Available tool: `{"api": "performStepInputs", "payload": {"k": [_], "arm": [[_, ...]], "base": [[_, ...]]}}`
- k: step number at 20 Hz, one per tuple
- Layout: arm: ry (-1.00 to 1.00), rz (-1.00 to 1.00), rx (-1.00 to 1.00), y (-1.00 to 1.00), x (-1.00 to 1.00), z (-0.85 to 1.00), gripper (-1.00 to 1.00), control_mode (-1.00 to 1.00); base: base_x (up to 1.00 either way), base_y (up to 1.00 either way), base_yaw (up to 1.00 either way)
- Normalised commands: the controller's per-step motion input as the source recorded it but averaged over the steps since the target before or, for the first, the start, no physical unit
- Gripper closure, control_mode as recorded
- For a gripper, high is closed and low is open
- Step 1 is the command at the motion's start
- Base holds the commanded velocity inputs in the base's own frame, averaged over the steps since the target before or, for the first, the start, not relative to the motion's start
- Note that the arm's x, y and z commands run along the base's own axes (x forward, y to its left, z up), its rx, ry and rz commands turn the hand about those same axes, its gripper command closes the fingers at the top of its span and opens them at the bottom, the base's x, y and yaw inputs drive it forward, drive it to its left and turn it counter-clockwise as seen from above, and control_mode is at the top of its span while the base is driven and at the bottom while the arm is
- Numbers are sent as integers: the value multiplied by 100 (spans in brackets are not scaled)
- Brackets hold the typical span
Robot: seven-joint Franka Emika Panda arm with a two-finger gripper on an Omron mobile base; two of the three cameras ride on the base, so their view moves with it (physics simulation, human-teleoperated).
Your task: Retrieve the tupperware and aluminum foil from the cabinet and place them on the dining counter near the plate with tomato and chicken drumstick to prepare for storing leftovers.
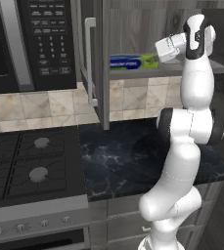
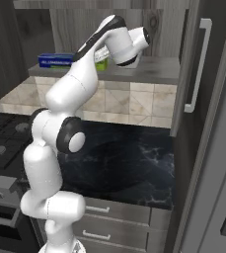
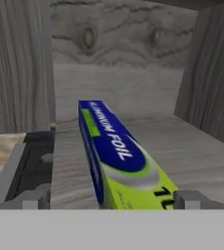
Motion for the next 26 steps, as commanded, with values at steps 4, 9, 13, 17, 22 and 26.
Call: {"api": "performStepInputs", "payload": {"k": [4,9,13,17,22,26], "arm": [[0,8,0,0,28,0,-100,-100],[0,7,-1,0,15,-7,-100,-100],[0,5,-3,0,18,-2,-100,-100],[0,4,-6,0,11,-9,-100,-100],[0,3,-10,0,1,-25,-100,-100],[-3,2,-11,0,0,-34,-100,-100]], "base": [[0,0,0],[0,0,0],[0,0,0],[0,0,0],[0,0,0],[0,0,0]]}}
